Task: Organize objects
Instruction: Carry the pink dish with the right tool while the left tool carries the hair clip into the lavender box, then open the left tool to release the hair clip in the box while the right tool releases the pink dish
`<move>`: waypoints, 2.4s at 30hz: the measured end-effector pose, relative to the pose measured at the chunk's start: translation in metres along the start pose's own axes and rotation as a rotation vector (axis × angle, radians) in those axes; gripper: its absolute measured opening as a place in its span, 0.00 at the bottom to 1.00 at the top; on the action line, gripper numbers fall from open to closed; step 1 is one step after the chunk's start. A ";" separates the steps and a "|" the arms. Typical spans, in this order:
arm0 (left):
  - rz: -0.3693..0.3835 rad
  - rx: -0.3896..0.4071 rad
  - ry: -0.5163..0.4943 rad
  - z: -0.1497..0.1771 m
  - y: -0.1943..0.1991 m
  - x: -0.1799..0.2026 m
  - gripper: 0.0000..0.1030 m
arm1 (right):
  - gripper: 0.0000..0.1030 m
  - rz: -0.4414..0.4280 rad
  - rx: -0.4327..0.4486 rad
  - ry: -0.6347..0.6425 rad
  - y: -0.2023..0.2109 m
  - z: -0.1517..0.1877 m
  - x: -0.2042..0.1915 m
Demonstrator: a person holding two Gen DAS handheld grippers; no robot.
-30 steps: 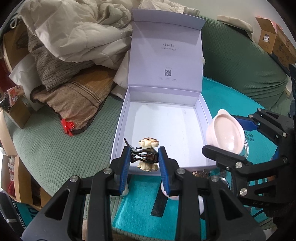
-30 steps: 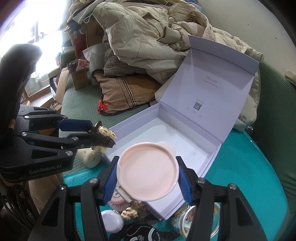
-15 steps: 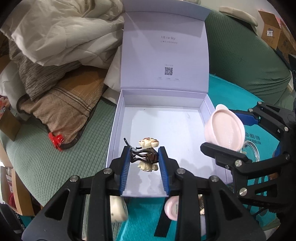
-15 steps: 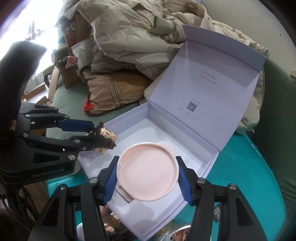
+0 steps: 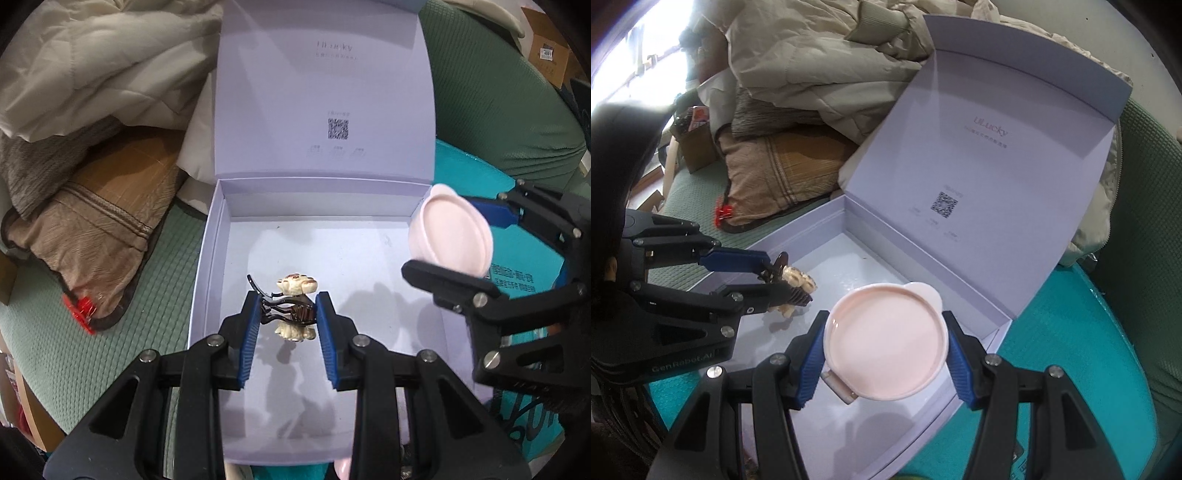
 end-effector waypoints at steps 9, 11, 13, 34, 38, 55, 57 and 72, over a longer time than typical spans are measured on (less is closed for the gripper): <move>-0.015 -0.019 -0.041 -0.011 -0.025 -0.002 0.28 | 0.58 0.004 -0.038 -0.027 -0.021 -0.004 0.014; -0.005 -0.025 -0.039 -0.014 -0.030 -0.002 0.28 | 0.58 0.016 -0.043 -0.028 -0.024 -0.005 0.018; -0.005 -0.020 -0.050 -0.019 -0.033 -0.001 0.28 | 0.58 0.016 -0.056 -0.032 -0.028 -0.005 0.021; 0.080 -0.013 -0.110 -0.046 -0.050 0.003 0.28 | 0.58 -0.012 -0.152 -0.038 -0.069 -0.001 0.016; 0.081 -0.012 -0.121 -0.047 -0.053 0.004 0.28 | 0.58 -0.007 -0.167 -0.025 -0.077 0.001 0.014; 0.088 -0.087 -0.090 -0.017 -0.057 -0.007 0.28 | 0.58 0.000 -0.253 -0.012 -0.094 0.009 0.020; 0.090 -0.108 -0.082 -0.011 -0.060 -0.009 0.28 | 0.58 0.006 -0.281 -0.013 -0.098 0.013 0.021; 0.115 -0.151 -0.003 0.029 -0.065 -0.020 0.30 | 0.58 0.065 -0.316 0.015 -0.113 0.022 0.032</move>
Point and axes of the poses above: each gripper's, at about its wrist camera, not at the fingertips, and y roughly against the way its jaws point, x to its right, z to its underside, the point moved 9 cm from there along -y, roughly the way its jaws point, and after that the axes turned 8 degrees about -y, right-handed, at the moved point
